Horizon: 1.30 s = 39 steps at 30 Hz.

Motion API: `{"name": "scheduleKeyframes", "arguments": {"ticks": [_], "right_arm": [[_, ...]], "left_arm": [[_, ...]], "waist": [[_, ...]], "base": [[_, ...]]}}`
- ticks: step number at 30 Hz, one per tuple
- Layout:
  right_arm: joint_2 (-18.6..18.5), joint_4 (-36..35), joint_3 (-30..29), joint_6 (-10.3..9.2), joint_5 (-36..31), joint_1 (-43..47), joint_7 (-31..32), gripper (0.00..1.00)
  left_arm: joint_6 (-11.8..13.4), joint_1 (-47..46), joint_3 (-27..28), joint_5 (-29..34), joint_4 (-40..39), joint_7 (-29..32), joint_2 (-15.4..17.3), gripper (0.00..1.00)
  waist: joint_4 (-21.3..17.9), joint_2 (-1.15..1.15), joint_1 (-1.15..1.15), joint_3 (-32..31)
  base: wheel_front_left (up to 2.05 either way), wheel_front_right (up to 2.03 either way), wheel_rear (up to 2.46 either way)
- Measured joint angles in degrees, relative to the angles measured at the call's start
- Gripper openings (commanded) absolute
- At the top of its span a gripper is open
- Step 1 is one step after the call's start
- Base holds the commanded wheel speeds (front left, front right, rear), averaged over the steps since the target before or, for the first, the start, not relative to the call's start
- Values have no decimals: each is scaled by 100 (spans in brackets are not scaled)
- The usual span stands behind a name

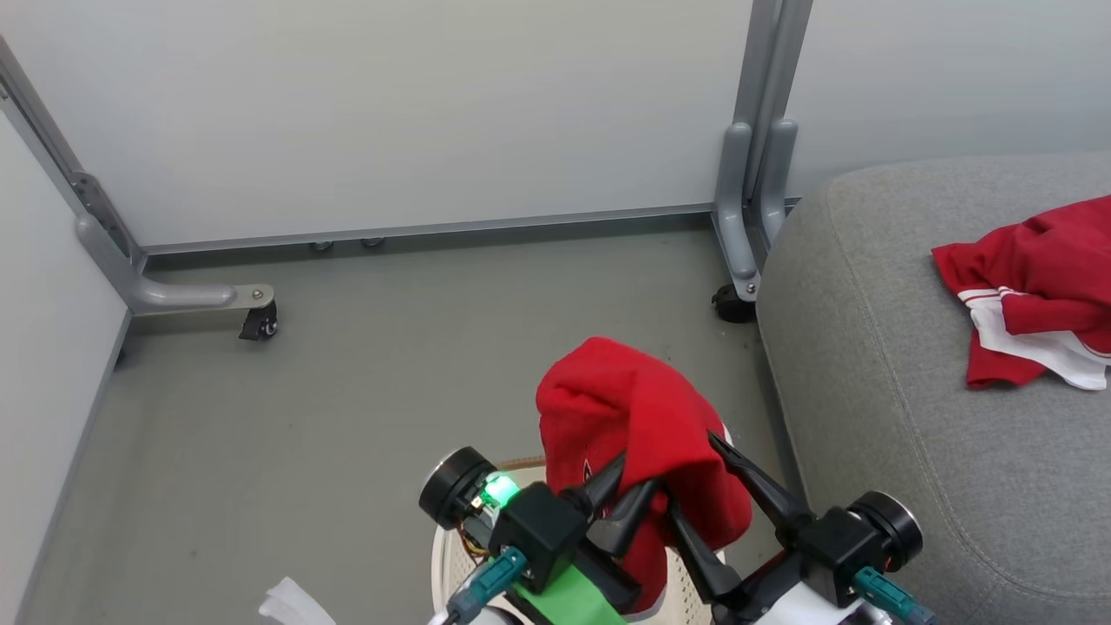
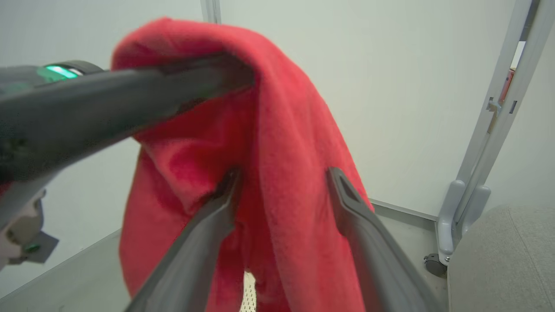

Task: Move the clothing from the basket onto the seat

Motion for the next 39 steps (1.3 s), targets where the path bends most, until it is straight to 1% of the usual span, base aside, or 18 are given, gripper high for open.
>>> {"name": "scheduleKeyframes", "arguments": {"ticks": [6,7,8,9,11,14,26,27,28,34,39], "right_arm": [[-19,164,16,0,-70,-10,1,100],[-25,220,24,0,-77,-9,1,80],[-21,255,20,0,-76,-9,1,37],[-19,313,21,0,-58,-8,0,0],[-33,502,124,0,68,2,0,0],[-31,587,130,0,264,3,0,0],[9,564,53,0,820,64,1,0],[30,555,21,0,880,67,1,0],[65,547,-46,0,940,79,1,0],[166,554,-298,0,1095,113,1,0],[165,564,-319,0,1095,114,1,0]], "left_arm": [[-4,-98,-232,-140,-183,162,113,0],[-4,-109,-242,-153,-200,180,131,0],[-4,-121,-252,-164,-208,183,143,0],[-4,-137,-258,-178,-219,202,156,0],[-4,-149,-276,-221,-225,209,176,0],[-3,-149,-266,-281,-158,230,223,0],[130,-156,-185,-320,240,159,287,0],[134,-159,-186,-320,263,152,290,48],[147,-160,-187,-318,275,125,293,100],[157,-178,-212,-320,381,42,299,100],[156,-222,-230,-328,433,20,318,100]], "waist": [[23,0,0,10],[24,0,0,10],[23,0,0,10],[24,0,0,9],[27,0,0,4],[21,0,0,0],[-30,0,0,25],[-34,0,0,27],[-37,0,1,30],[-39,0,0,56],[-37,0,0,88]], "base": [[0,0,0],[0,0,0],[0,0,0],[0,0,0],[0,0,0],[0,0,0],[0,0,0],[0,0,0],[0,0,0],[0,0,0],[0,0,0]]}}
